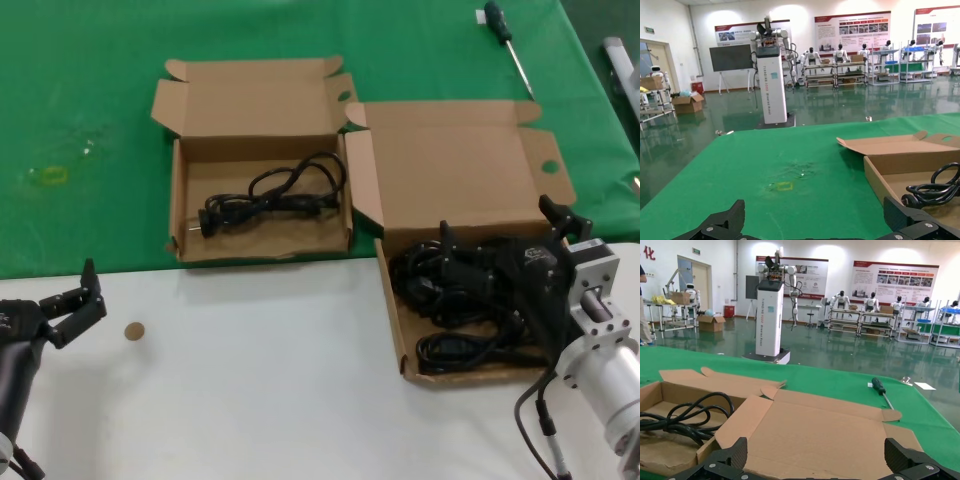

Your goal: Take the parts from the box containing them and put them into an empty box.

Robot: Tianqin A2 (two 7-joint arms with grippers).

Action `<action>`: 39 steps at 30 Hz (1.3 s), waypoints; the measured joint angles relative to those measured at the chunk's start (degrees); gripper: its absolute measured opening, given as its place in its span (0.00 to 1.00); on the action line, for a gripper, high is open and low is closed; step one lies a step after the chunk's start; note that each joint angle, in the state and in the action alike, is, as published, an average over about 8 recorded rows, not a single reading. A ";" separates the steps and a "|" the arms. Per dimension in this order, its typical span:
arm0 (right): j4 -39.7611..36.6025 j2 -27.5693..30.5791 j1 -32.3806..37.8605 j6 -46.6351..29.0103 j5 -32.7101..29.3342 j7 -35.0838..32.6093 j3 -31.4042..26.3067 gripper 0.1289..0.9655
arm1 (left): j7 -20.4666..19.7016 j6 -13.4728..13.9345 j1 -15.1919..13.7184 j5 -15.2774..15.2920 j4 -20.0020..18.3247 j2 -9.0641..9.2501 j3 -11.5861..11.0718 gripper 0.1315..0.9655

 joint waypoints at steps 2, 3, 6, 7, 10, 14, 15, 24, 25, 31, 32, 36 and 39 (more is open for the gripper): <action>0.00 0.00 0.00 0.00 0.00 0.00 0.00 1.00 | 0.00 0.00 0.00 0.00 0.00 0.00 0.00 1.00; 0.00 0.00 0.00 0.00 0.00 0.00 0.00 1.00 | 0.00 0.00 0.00 0.00 0.00 0.00 0.00 1.00; 0.00 0.00 0.00 0.00 0.00 0.00 0.00 1.00 | 0.00 0.00 0.00 0.00 0.00 0.00 0.00 1.00; 0.00 0.00 0.00 0.00 0.00 0.00 0.00 1.00 | 0.00 0.00 0.00 0.00 0.00 0.00 0.00 1.00; 0.00 0.00 0.00 0.00 0.00 0.00 0.00 1.00 | 0.00 0.00 0.00 0.00 0.00 0.00 0.00 1.00; 0.00 0.00 0.00 0.00 0.00 0.00 0.00 1.00 | 0.00 0.00 0.00 0.00 0.00 0.00 0.00 1.00; 0.00 0.00 0.00 0.00 0.00 0.00 0.00 1.00 | 0.00 0.00 0.00 0.00 0.00 0.00 0.00 1.00; 0.00 0.00 0.00 0.00 0.00 0.00 0.00 1.00 | 0.00 0.00 0.00 0.00 0.00 0.00 0.00 1.00; 0.00 0.00 0.00 0.00 0.00 0.00 0.00 1.00 | 0.00 0.00 0.00 0.00 0.00 0.00 0.00 1.00; 0.00 0.00 0.00 0.00 0.00 0.00 0.00 1.00 | 0.00 0.00 0.00 0.00 0.00 0.00 0.00 1.00; 0.00 0.00 0.00 0.00 0.00 0.00 0.00 1.00 | 0.00 0.00 0.00 0.00 0.00 0.00 0.00 1.00; 0.00 0.00 0.00 0.00 0.00 0.00 0.00 1.00 | 0.00 0.00 0.00 0.00 0.00 0.00 0.00 1.00; 0.00 0.00 0.00 0.00 0.00 0.00 0.00 1.00 | 0.00 0.00 0.00 0.00 0.00 0.00 0.00 1.00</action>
